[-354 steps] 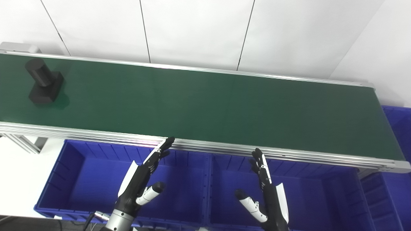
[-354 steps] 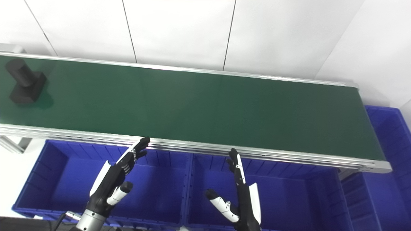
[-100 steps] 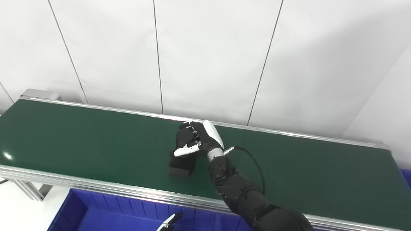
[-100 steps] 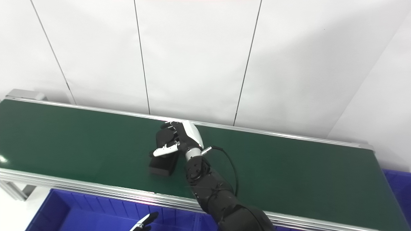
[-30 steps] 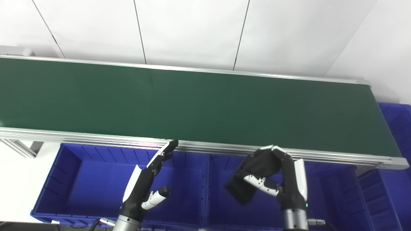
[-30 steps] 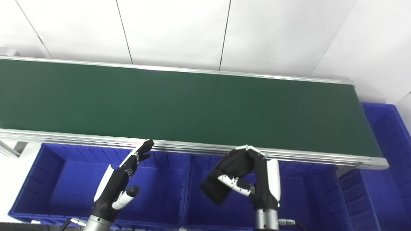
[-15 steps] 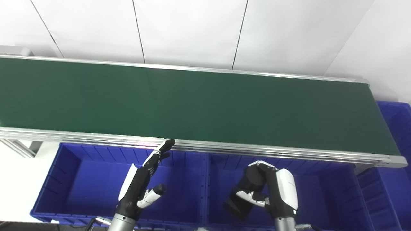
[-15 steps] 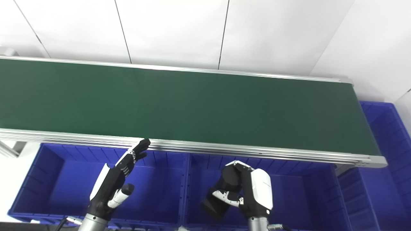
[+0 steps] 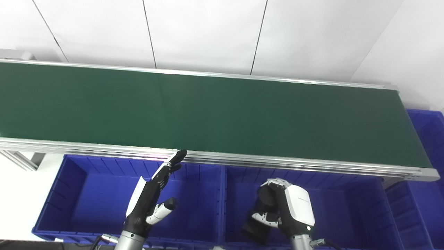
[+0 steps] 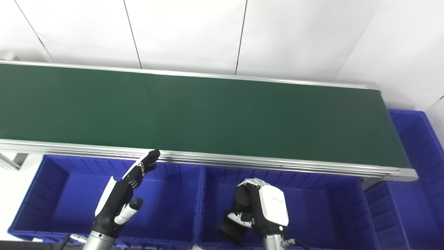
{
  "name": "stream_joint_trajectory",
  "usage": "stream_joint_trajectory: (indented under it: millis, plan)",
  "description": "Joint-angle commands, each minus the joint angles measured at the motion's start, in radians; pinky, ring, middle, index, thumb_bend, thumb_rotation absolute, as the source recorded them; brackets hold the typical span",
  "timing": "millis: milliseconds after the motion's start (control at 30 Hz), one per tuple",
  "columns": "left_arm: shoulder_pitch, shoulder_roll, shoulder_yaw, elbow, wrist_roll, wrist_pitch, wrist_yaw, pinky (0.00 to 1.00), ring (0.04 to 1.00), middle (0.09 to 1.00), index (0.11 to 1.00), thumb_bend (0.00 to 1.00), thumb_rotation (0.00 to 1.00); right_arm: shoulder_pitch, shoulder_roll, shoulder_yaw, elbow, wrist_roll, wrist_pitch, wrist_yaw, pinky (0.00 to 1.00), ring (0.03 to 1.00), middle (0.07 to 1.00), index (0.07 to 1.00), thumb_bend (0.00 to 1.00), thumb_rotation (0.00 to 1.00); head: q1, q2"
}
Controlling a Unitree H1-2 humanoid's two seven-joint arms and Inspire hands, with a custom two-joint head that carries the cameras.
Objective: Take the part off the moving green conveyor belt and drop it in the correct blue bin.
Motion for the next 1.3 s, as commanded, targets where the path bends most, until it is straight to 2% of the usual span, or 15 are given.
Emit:
stream_joint_trajectory:
  millis: [0, 133, 400, 533, 567, 600, 667, 700, 833, 1033, 1267]
  plan:
    - [-0.007, -0.003, 0.003, -0.031, -0.007, -0.039, -0.008, 0.9, 0.928, 0.92, 0.896, 0.71, 0.92, -0.005, 0.006, 0.007, -0.014, -0.012, 0.011, -0.046, 0.95, 0.962, 0.92, 0.854, 0.76, 0.3, -0.001, 0.0]
    - [-0.006, -0.002, 0.003, -0.031, -0.006, -0.039, -0.009, 0.9, 0.925, 0.92, 0.896, 0.72, 0.92, 0.003, 0.009, 0.009, -0.018, -0.007, 0.004, -0.09, 1.0, 0.999, 0.99, 0.901, 0.82, 0.39, -0.002, -0.001]
    - [-0.006, -0.001, 0.004, -0.029, -0.013, -0.04, -0.015, 0.9, 0.921, 0.918, 0.893, 0.71, 0.91, 0.027, 0.014, 0.025, -0.052, 0.065, -0.088, -0.176, 0.99, 1.0, 1.0, 0.962, 0.84, 0.42, -0.004, -0.002]
    - [-0.005, -0.002, 0.005, -0.027, -0.011, -0.04, -0.016, 0.9, 0.925, 0.919, 0.895, 0.71, 0.91, 0.044, 0.01, 0.039, -0.091, 0.146, -0.15, -0.155, 0.91, 0.987, 0.994, 0.984, 0.83, 0.45, -0.003, -0.001]
    - [-0.006, -0.002, 0.005, -0.024, -0.01, -0.04, -0.016, 0.9, 0.925, 0.919, 0.895, 0.71, 0.91, 0.054, 0.006, 0.046, -0.109, 0.202, -0.182, -0.128, 0.9, 0.984, 0.993, 0.986, 0.83, 0.45, -0.006, -0.001]
    - [-0.008, -0.002, 0.005, -0.021, -0.01, -0.04, -0.017, 0.9, 0.923, 0.92, 0.896, 0.71, 0.92, 0.062, 0.002, 0.053, -0.124, 0.255, -0.213, -0.101, 0.89, 0.978, 0.995, 0.986, 0.86, 0.54, -0.006, 0.0]
    - [-0.01, -0.003, 0.006, -0.013, -0.012, -0.04, -0.019, 0.89, 0.922, 0.922, 0.899, 0.72, 0.92, 0.073, -0.014, 0.069, -0.143, 0.348, -0.284, -0.053, 0.88, 0.974, 0.993, 0.987, 0.89, 0.62, -0.008, 0.001]
    - [-0.012, -0.004, 0.007, -0.01, -0.012, -0.04, -0.02, 0.89, 0.921, 0.925, 0.901, 0.73, 0.92, 0.075, -0.021, 0.076, -0.146, 0.375, -0.318, -0.039, 0.85, 0.944, 0.978, 0.986, 0.9, 0.68, -0.008, 0.0]
    - [-0.016, -0.006, 0.007, 0.002, -0.011, -0.04, -0.02, 0.88, 0.92, 0.928, 0.902, 0.72, 0.92, 0.082, -0.03, 0.092, -0.147, 0.491, -0.413, 0.004, 0.82, 0.904, 0.948, 0.968, 0.94, 0.74, -0.008, 0.0]
    - [-0.022, -0.005, 0.007, 0.015, -0.014, -0.04, -0.02, 0.88, 0.916, 0.927, 0.899, 0.71, 0.92, 0.082, -0.037, 0.109, -0.15, 0.584, -0.421, 0.024, 0.83, 0.884, 0.928, 0.946, 0.92, 0.86, -0.006, -0.004]
    - [-0.02, -0.009, 0.01, 0.02, -0.015, -0.04, -0.02, 0.88, 0.917, 0.929, 0.899, 0.73, 0.92, 0.074, -0.043, 0.121, -0.133, 0.625, -0.421, 0.023, 0.85, 0.887, 0.925, 0.948, 0.88, 0.9, 0.0, -0.009]
